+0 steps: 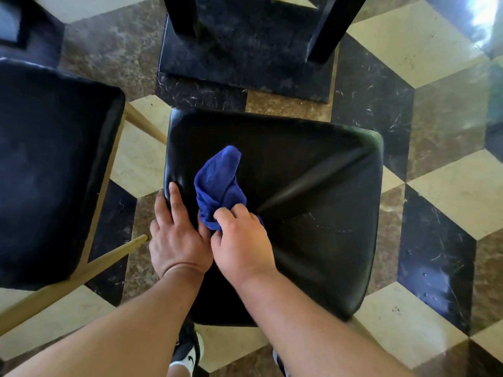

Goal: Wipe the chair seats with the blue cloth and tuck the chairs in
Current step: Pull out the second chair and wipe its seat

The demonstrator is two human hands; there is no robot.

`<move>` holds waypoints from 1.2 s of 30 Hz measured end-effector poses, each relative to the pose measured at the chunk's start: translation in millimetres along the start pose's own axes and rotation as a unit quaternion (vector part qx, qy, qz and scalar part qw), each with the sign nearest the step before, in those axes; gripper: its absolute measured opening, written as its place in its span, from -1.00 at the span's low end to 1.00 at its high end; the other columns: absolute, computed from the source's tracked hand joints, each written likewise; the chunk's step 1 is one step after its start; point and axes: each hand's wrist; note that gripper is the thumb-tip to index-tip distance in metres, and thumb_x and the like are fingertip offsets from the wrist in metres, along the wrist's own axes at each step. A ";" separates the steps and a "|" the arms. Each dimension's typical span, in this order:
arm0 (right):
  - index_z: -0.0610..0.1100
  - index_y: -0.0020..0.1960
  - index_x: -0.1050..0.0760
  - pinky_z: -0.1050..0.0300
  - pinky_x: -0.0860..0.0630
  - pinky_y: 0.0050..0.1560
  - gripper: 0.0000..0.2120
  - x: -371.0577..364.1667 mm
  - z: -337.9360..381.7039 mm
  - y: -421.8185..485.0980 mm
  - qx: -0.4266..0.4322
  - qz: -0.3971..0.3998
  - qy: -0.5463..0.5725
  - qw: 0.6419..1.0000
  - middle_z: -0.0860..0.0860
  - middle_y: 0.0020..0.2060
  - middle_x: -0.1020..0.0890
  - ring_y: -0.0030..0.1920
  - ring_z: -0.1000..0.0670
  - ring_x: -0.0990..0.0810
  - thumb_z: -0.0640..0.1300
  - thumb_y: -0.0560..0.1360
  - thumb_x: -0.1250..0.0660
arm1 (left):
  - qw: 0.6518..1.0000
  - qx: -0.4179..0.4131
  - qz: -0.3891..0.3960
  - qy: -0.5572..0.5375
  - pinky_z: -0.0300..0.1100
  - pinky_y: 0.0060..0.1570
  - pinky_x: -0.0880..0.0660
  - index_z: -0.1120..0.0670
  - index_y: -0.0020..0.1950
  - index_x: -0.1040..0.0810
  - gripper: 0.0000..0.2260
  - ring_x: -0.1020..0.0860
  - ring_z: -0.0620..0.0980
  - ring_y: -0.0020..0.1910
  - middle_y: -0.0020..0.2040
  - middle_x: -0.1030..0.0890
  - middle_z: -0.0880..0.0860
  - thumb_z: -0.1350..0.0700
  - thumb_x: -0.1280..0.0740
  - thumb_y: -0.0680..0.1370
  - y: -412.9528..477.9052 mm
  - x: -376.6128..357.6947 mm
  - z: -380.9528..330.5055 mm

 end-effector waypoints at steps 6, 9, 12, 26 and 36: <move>-0.07 0.10 -0.58 -0.22 -0.57 -0.02 -0.81 57.5 -68.6 41.6 0.096 0.016 -0.105 0.990 -0.16 0.07 -0.54 0.03 -0.31 -0.56 -0.12 0.49 -0.36 | 1.000 0.002 -0.010 0.006 0.24 0.25 -0.45 -0.12 0.70 0.10 -0.32 -0.39 0.30 0.36 0.65 -0.16 0.11 -0.33 0.00 0.64 -0.6 1.1 -1.4; -0.06 0.13 -0.60 -0.19 -0.57 0.00 -0.77 95.6 -105.6 82.0 0.029 -0.058 -0.133 0.989 -0.19 0.07 -0.55 0.05 -0.34 -0.58 -0.13 0.48 -0.37 | 1.000 -0.001 -0.016 0.010 0.25 0.22 -0.48 -0.13 0.69 0.12 -0.33 -0.41 0.31 0.35 0.65 -0.17 0.11 -0.34 0.03 0.65 -1.5 0.7 -0.3; -0.06 0.12 -0.58 -0.12 -0.56 -0.02 -0.81 111.9 -117.0 106.5 -0.031 -0.117 -0.122 0.985 -0.17 0.07 -0.55 0.02 -0.31 -0.58 -0.14 0.52 -0.33 | 1.000 -0.003 -0.021 0.011 0.25 0.15 -0.51 -0.14 0.69 0.13 -0.34 -0.44 0.31 0.33 0.65 -0.17 0.07 -0.35 0.04 0.66 -0.8 -1.4 -0.1; -0.08 0.06 -0.56 -0.06 -0.56 -0.23 -0.83 62.6 -104.5 -50.6 0.432 0.305 -0.185 0.828 -0.13 -0.01 -0.58 -0.14 -0.19 -0.57 -0.22 0.48 -0.33 | 1.000 0.007 -0.011 0.007 0.31 0.16 -0.48 -0.13 0.69 0.12 -0.32 -0.42 0.35 0.35 0.65 -0.16 0.12 -0.32 -0.02 0.64 1.7 -2.9 -1.5; -0.03 0.17 -0.59 -0.16 -0.51 0.05 -0.75 153.5 -161.4 114.5 0.065 -0.063 -0.217 0.972 -0.16 0.12 -0.55 0.10 -0.31 -0.56 -0.15 0.52 -0.31 | 1.000 -0.003 -0.022 0.015 0.37 0.21 -0.47 -0.18 0.68 0.16 -0.34 -0.40 0.38 0.38 0.66 -0.15 0.07 -0.35 0.00 0.65 1.1 -4.7 1.2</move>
Point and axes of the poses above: each hand's wrist, its own y-axis towards the middle knuckle, its own x-axis out of the back of the hand, z = x × y
